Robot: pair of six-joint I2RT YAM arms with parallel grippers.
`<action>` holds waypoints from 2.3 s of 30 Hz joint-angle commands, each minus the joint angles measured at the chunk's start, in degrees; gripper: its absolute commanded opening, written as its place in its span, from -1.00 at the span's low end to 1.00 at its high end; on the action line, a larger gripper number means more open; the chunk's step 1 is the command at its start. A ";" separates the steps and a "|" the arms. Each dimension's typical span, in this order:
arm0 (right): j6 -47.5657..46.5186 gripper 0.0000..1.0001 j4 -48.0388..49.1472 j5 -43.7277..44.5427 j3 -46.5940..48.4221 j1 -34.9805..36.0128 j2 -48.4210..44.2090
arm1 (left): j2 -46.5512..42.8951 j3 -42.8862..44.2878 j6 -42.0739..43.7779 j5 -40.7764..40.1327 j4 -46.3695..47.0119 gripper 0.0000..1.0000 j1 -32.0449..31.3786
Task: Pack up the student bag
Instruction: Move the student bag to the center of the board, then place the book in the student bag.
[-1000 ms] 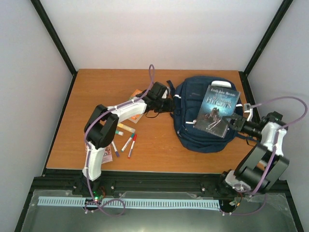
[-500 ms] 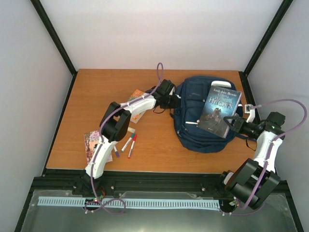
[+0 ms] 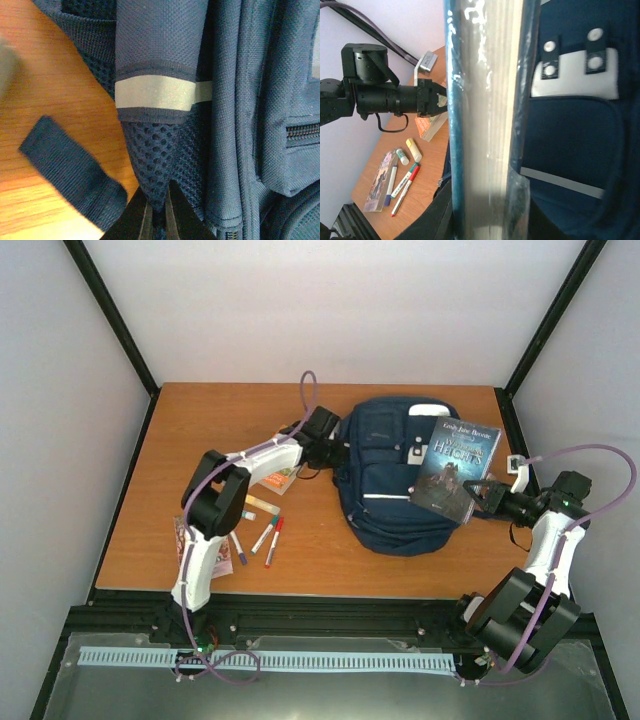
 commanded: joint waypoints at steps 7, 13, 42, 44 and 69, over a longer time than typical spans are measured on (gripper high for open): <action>0.10 -0.94 3.61 -6.07 1.11 -0.23 -1.64 | -5.83 -3.48 4.28 -1.40 -1.76 -0.27 3.98; -1.15 -0.95 0.31 -7.55 4.19 -2.15 1.45 | -14.69 -6.53 8.02 -4.02 -3.04 -0.03 1.69; -18.71 -0.94 -19.59 14.69 21.21 -17.17 8.42 | -2.15 11.21 34.56 1.02 -18.04 -0.23 -28.14; -18.60 -0.95 -19.28 14.54 20.85 -17.32 8.77 | -1.06 11.28 34.35 1.44 -18.08 -0.22 -28.15; -19.98 -0.95 -19.75 13.54 16.01 -17.42 7.29 | 9.91 21.14 28.38 -12.08 -15.74 -0.49 -28.24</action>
